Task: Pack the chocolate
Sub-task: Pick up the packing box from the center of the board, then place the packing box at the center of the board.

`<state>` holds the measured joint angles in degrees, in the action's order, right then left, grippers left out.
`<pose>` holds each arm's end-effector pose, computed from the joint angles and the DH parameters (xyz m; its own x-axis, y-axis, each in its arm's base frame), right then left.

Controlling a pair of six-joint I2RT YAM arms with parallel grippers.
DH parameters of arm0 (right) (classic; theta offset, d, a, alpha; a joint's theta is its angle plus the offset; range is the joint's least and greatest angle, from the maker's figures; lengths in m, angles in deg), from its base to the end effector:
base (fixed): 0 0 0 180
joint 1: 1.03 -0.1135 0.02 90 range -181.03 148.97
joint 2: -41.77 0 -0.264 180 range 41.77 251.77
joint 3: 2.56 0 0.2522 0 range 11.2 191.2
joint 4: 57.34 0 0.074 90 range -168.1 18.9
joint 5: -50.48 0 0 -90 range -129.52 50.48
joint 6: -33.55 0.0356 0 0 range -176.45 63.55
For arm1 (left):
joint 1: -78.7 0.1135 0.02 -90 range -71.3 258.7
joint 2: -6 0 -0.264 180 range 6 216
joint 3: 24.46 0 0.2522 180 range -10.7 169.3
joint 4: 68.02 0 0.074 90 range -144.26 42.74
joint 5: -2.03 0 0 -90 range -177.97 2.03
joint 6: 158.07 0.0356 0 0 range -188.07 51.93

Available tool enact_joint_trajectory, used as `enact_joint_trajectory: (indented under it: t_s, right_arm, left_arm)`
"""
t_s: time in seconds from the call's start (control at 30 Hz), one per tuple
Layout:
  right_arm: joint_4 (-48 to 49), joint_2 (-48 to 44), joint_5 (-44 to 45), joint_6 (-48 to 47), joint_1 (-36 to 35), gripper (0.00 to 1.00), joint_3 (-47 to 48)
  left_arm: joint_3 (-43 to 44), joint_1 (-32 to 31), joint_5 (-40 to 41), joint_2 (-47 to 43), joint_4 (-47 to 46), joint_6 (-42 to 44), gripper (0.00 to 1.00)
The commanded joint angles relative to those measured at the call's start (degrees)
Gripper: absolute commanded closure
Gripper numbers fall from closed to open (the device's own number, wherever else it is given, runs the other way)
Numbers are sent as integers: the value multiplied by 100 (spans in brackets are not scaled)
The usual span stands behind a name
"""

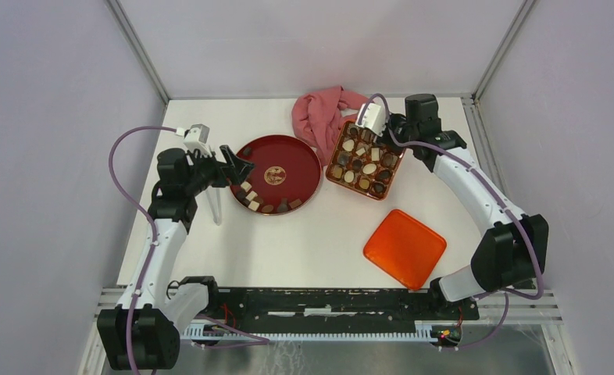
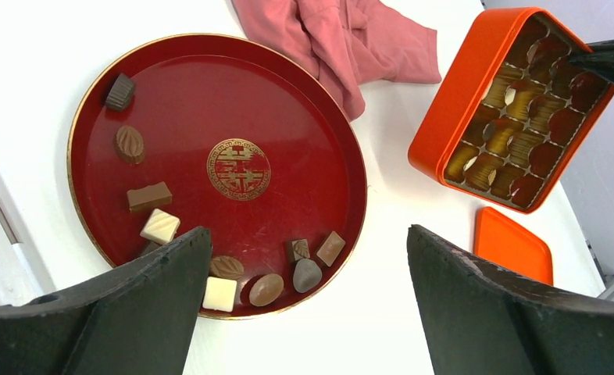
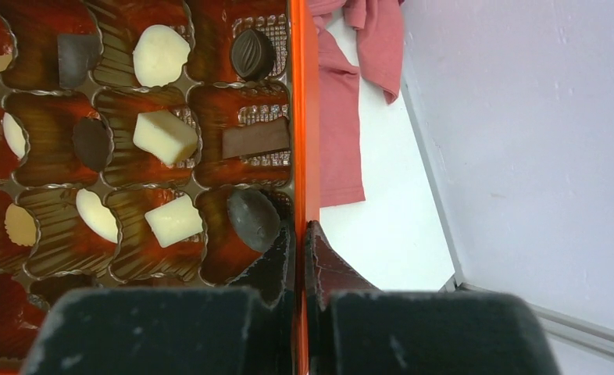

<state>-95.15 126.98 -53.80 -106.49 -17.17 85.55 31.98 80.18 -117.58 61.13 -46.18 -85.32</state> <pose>0.3230 0.1026 0.3272 0.0024 -0.7726 -0.6349 -0.7192 0.4398 -0.5379 0.2199 -0.0119 0.2991 -0.4653 -0.2699 -0.8430 0.3163 0.8388 -0.4432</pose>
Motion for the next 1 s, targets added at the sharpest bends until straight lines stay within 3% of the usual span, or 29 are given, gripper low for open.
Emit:
enact_joint_trajectory:
  t_s: [0.0, 0.33, 0.53, 0.73, 0.83, 0.97]
  right_arm:
    - [320, -332, -54, 51, -36, 100, 214]
    - [420, -261, -200, 86, -5, 100, -123]
    - [149, 777, -1504, 563, 463, 100, 122]
    - [-45, 1571, -1964, 571, 552, 99, 271]
    - [-125, 1859, -2130, 541, 606, 96, 273]
    - [-349, 2234, -2386, 557, 660, 84, 414]
  left_arm:
    - [71, -24, -150, -110, -182, -50, 1]
    - [322, -16, -598, -196, -318, -516, 0]
    - [415, -76, -1332, -136, -355, -891, 1]
    - [49, -336, -1372, -517, -311, -851, 1]
    - [-91, -400, -1370, -637, -307, -925, 2]
    - [-151, -586, -1417, -755, -377, -1021, 2]
